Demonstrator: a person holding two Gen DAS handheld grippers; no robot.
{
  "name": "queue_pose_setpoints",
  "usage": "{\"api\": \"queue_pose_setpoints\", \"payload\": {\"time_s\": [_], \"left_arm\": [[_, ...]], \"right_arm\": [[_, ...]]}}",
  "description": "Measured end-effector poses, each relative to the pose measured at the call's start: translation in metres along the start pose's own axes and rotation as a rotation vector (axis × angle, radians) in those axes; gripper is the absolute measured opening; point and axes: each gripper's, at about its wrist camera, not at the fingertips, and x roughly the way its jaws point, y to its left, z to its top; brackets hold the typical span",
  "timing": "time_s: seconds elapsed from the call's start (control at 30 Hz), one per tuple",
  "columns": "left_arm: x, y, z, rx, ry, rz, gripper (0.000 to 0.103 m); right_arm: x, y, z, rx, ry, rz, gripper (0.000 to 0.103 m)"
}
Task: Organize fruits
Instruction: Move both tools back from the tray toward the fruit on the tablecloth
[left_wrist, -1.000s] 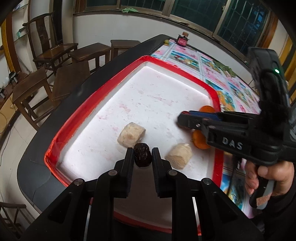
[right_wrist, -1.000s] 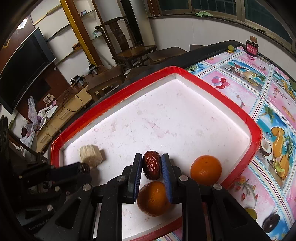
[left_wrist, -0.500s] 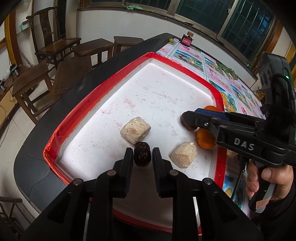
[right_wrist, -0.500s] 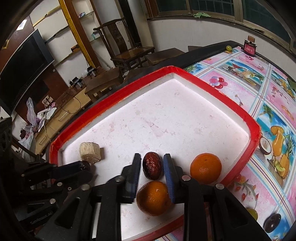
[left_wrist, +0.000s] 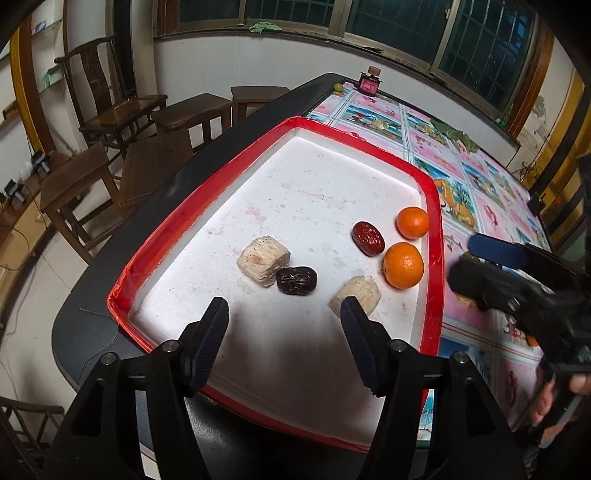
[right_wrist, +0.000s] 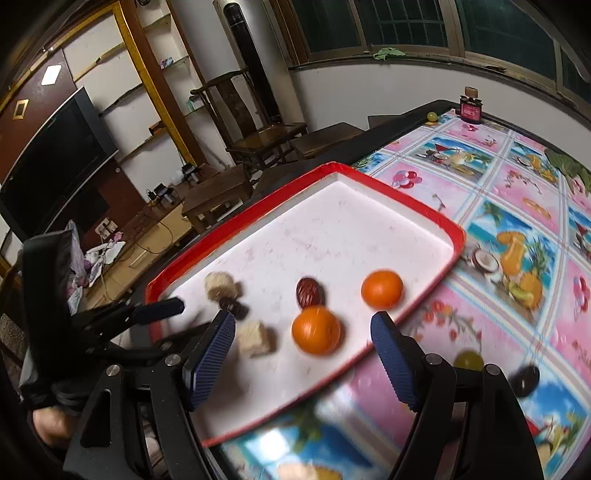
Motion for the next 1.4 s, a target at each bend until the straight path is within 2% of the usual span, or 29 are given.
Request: {"api": "queue_pose_setpoints", "payload": {"time_s": [0.17, 0.37, 0.67, 0.9, 1.4], "left_arm": [[-0.004, -0.005, 0.0, 0.01, -0.008, 0.006, 0.072], [-0.007, -0.01, 0.0, 0.021, -0.005, 0.007, 0.072], [-0.023, -0.034, 0.001, 0.058, -0.03, -0.033, 0.072], [-0.03, -0.06, -0.001, 0.102, -0.035, -0.085, 0.074], [-0.024, -0.117, -0.01, 0.195, 0.01, -0.174, 0.074]], "right_arm": [[-0.018, 0.004, -0.019, 0.0, -0.006, 0.001, 0.083], [-0.033, 0.006, -0.041, 0.003, 0.004, 0.009, 0.085], [-0.049, -0.006, -0.063, 0.039, 0.014, -0.007, 0.086], [-0.077, -0.027, -0.08, 0.08, -0.003, -0.036, 0.086], [-0.14, -0.084, -0.127, 0.203, -0.018, -0.146, 0.087]]}}
